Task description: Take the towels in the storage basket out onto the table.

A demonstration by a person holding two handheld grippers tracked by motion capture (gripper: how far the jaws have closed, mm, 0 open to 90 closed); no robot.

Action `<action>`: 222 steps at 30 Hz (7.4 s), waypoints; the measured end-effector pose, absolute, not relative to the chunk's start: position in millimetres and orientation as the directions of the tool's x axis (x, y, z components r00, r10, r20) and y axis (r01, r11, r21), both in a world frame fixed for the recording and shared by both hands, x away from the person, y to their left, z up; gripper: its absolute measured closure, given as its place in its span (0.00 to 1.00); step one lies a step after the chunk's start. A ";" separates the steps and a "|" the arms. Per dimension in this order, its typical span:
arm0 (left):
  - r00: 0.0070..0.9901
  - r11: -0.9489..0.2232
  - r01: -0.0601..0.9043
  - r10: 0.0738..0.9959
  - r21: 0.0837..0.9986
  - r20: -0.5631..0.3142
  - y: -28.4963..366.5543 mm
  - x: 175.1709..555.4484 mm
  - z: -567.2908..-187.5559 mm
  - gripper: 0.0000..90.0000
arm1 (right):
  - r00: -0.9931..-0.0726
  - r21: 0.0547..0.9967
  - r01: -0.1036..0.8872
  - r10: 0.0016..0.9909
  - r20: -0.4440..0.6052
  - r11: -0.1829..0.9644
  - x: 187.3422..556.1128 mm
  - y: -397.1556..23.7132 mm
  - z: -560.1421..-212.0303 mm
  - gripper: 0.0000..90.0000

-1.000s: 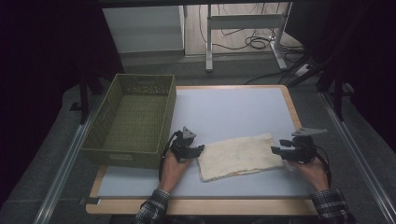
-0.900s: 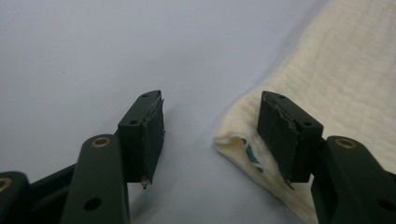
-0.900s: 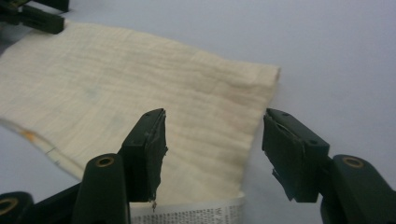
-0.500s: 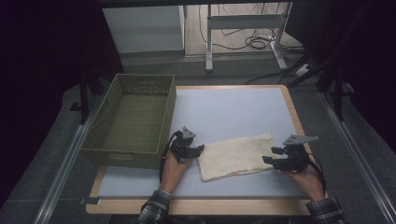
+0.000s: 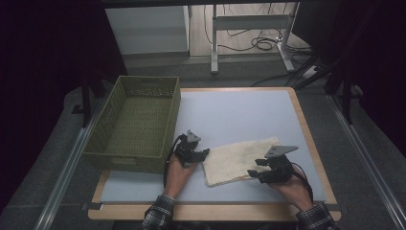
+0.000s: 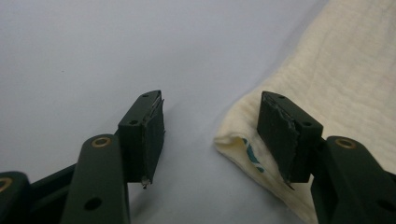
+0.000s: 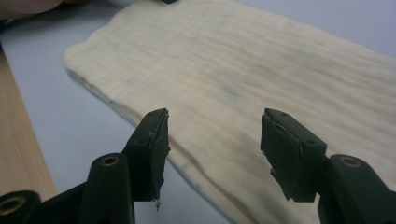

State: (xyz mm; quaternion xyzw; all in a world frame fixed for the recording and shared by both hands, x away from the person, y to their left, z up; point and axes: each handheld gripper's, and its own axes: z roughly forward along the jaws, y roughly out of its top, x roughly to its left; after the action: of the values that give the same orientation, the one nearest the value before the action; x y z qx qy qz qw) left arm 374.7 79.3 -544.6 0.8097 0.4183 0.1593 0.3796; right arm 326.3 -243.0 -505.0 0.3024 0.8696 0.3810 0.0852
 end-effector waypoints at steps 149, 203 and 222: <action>0.850 -0.432 0.326 0.523 0.841 -0.061 -113.8 432.6 -499.2 0.54 | -0.662 0.764 0.544 0.737 0.135 0.348 303.7 -317.7 -505.6 0.91; 0.787 -0.480 0.468 0.608 0.742 -0.103 -33.4 421.1 -535.6 0.54 | -0.562 0.693 0.626 0.823 0.084 0.357 315.5 -322.3 -517.8 0.70; 0.792 -0.435 0.519 0.569 0.736 -0.222 -33.1 419.0 -536.4 0.93 | -0.577 0.687 0.663 0.787 0.217 0.297 316.2 -327.2 -520.2 0.91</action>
State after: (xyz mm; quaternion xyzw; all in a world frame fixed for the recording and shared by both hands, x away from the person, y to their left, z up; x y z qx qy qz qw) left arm 419.0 -33.1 -536.4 0.8465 0.3215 0.0295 0.4233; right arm 316.2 -327.2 -520.2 0.4527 0.8011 0.3831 0.0811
